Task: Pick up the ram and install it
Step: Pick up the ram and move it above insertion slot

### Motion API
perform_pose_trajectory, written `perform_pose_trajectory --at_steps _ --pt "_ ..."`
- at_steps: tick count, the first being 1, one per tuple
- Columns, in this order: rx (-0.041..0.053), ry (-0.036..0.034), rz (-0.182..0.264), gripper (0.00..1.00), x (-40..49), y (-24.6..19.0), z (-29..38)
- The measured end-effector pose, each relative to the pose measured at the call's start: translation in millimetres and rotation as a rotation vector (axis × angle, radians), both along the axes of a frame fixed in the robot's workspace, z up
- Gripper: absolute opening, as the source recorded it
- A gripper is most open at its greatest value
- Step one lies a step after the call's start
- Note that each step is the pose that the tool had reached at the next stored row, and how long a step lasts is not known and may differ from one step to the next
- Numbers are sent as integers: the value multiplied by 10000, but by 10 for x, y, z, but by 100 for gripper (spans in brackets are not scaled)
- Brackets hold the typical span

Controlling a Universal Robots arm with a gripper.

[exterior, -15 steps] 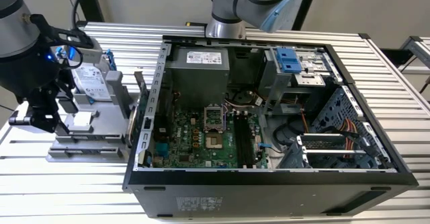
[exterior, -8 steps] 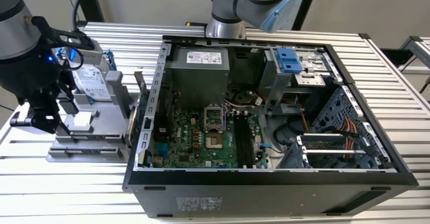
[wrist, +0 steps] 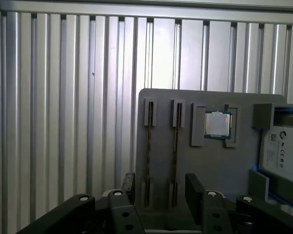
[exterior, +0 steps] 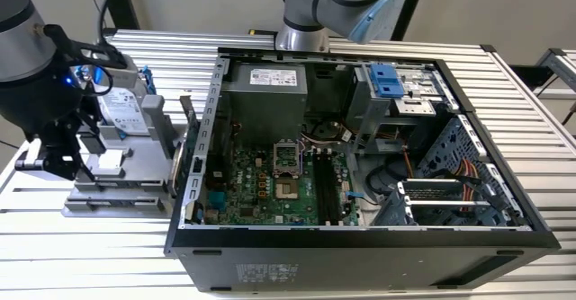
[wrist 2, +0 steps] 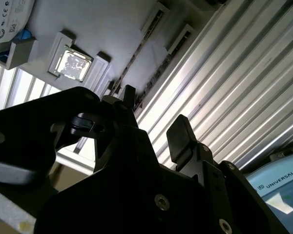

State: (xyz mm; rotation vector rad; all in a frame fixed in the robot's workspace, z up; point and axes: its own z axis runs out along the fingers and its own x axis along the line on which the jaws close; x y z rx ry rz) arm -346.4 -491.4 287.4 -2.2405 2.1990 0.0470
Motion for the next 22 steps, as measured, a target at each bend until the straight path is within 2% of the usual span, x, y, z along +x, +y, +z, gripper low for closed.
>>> perform_pose_trajectory --at_steps 11,22 --pt "-1 1 0 100 0 -4 -67" --pt "1 0 0 100 0 -40 -122"
